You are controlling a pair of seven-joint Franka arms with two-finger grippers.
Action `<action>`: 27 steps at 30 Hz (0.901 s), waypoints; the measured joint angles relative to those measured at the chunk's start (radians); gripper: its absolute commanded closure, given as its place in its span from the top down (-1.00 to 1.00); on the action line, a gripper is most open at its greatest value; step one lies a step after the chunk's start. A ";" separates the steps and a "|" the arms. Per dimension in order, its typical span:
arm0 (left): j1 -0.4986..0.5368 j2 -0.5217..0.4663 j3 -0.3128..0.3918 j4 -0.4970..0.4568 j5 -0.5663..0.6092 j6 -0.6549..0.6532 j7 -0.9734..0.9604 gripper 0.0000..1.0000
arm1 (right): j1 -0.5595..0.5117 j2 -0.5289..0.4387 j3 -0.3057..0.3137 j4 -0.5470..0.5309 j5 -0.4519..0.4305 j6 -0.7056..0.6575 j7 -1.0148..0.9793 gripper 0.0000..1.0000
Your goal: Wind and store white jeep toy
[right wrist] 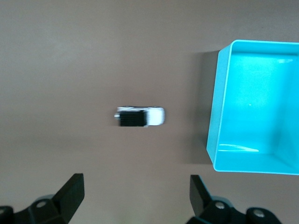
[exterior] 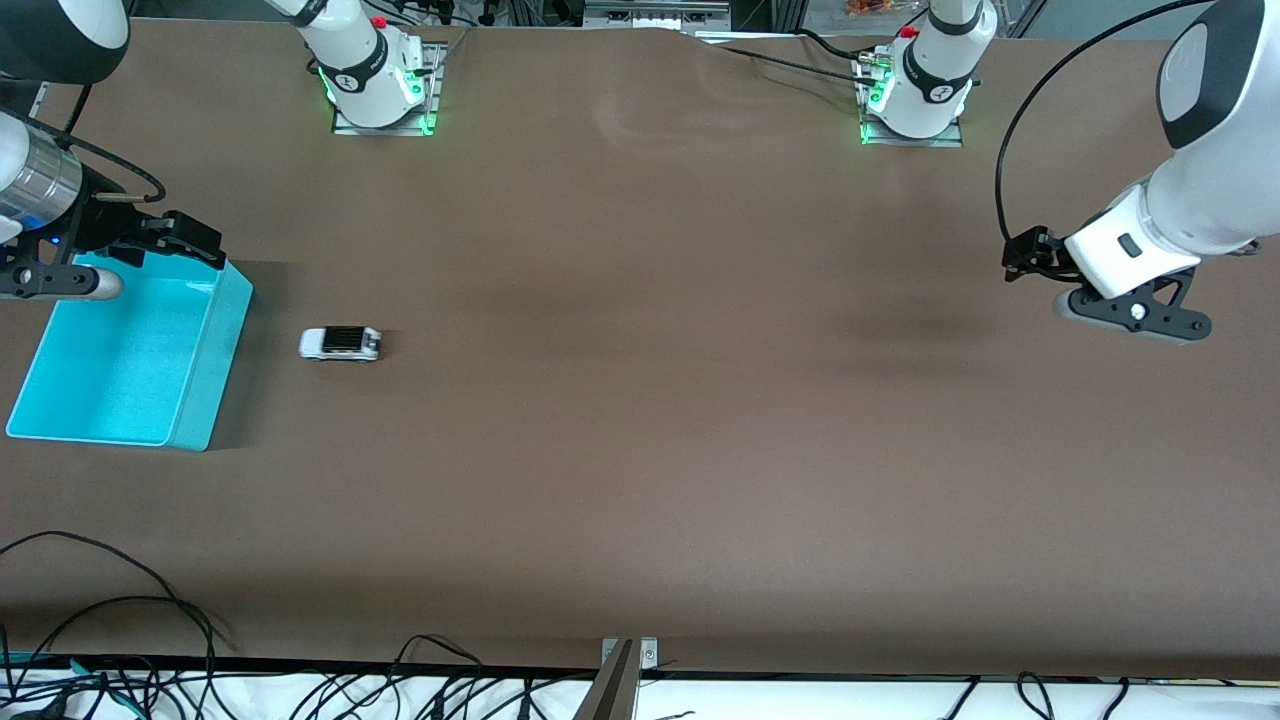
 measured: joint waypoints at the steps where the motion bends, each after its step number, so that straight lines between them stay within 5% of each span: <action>1: -0.011 -0.009 0.016 -0.011 0.000 0.008 0.000 1.00 | 0.000 0.000 0.000 0.000 0.000 -0.001 0.000 1.00; 12: -0.035 -0.053 0.061 -0.028 0.000 0.015 0.000 1.00 | 0.004 0.000 0.002 0.000 0.000 -0.016 -0.045 1.00; 27: -0.044 -0.055 0.061 0.049 0.000 -0.066 0.000 1.00 | 0.009 0.063 0.008 0.000 0.000 -0.014 -0.597 1.00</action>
